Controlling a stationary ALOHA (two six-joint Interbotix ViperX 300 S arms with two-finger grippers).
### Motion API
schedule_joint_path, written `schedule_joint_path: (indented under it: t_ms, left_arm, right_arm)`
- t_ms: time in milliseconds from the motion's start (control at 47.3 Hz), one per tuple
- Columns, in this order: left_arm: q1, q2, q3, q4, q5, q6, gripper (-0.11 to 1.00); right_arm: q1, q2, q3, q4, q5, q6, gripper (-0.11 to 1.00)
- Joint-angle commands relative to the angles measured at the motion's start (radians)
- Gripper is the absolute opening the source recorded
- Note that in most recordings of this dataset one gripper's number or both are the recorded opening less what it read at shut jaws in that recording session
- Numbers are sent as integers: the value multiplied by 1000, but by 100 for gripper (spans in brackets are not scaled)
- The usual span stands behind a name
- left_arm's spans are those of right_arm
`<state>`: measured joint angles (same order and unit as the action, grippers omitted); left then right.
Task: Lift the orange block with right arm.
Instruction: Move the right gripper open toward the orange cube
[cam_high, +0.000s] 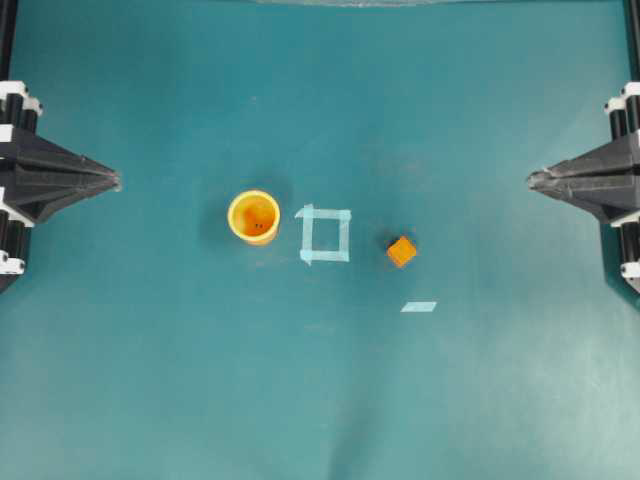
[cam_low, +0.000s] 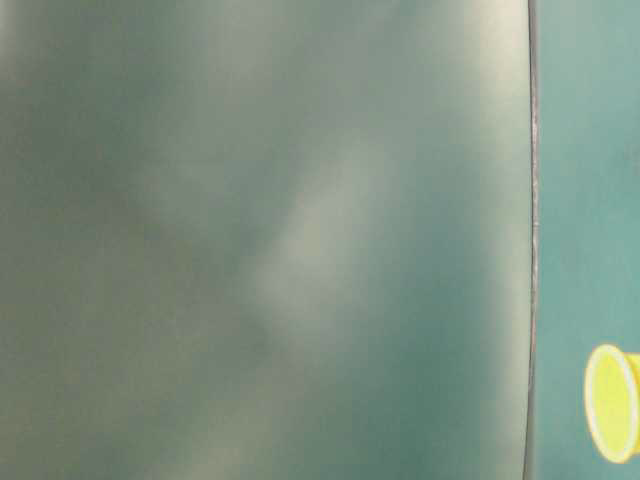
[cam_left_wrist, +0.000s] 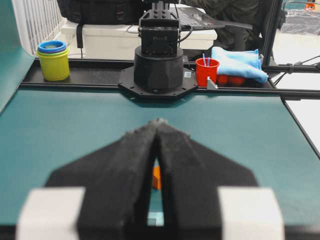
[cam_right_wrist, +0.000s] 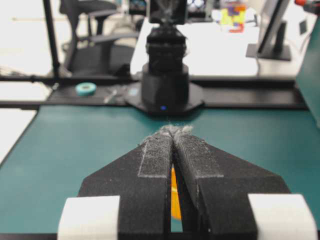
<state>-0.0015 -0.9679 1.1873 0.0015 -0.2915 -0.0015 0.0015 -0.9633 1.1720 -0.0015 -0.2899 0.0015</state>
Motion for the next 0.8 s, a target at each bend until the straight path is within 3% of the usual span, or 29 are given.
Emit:
schedule_joint_path:
  t_ms: [0,275,550,634,782]
  left_arm:
    - [14,15,-35,6,12,2,-1]
    - [14,18,-38,6,18,0,0]
    - [14,18,-38,6,18,3,0]
    - [14,18,-38,6,17,3,0]
    - [14,18,-38,6,15,6,0]
  right_arm:
    - [-3,11,-26,8,0,3,0]
    - [-3,86,-144,44,216,20,0]
    - [-3,176,-244,49,339,78,1]
    - [-3,196,-259,49,368,107,9]
    - [-3,216,-282,48,414,152,37]
